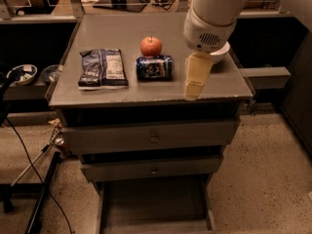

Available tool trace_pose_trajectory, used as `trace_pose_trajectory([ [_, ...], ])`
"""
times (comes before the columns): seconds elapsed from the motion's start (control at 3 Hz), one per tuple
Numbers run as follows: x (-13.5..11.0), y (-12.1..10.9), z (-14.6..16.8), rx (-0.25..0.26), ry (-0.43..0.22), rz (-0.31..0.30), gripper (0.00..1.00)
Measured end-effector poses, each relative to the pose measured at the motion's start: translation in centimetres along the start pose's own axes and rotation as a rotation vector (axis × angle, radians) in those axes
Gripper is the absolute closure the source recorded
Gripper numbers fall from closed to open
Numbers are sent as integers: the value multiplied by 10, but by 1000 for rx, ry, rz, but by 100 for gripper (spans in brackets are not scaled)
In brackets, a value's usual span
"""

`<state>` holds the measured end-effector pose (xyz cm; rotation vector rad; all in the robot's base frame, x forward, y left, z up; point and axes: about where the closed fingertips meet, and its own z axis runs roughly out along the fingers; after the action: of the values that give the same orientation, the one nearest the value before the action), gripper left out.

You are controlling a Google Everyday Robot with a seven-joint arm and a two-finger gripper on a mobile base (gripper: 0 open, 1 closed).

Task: Place blue chip bag into bottom drawer

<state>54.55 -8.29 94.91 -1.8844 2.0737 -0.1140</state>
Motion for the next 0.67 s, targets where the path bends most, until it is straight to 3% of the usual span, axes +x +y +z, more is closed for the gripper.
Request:
trace_pose_trajectory([
  [0.67, -57, -58, 10, 17, -110, -29, 0],
])
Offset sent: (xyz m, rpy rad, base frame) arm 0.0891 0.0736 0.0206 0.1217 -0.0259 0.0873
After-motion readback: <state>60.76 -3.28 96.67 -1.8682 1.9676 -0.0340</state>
